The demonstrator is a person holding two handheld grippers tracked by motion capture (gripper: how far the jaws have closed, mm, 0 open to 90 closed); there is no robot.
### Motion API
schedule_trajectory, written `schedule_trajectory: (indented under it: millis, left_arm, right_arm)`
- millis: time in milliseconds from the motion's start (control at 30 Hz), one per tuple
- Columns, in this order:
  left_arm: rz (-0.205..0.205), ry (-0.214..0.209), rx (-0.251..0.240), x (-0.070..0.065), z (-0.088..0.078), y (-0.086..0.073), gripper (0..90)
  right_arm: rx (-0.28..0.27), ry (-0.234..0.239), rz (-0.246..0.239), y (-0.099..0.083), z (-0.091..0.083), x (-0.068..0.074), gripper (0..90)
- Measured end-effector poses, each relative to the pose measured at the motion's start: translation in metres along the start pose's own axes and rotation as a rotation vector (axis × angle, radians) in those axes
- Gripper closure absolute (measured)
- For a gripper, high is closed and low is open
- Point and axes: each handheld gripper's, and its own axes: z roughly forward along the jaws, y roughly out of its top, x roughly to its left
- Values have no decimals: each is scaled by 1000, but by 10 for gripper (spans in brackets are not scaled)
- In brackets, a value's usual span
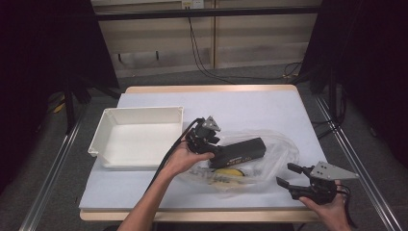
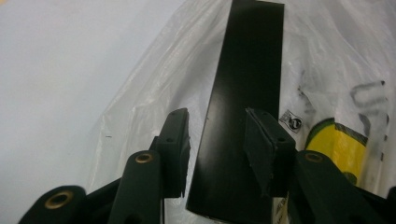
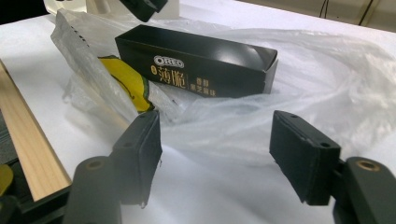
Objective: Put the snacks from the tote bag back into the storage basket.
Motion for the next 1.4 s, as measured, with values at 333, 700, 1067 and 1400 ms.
schedule_trajectory:
  millis: [333,700,1067,1400]
  left_arm:
    - [81,-5,-25,-14,-15,-17,542]
    - [67,-4,-9,-17,-6,-28,451]
    - [31,19,-33,-5,-1,-34,334]
    - [50,-5,16,-9,15,-28,298]
  right_arm:
    - [2,-22,38,-12,-15,0,274]
    - [-15,-22,40,-15,-18,0,227]
    - [-3,-7,35,-16,-16,0,209]
    - [-1,-9,35,-17,-16,-2,203]
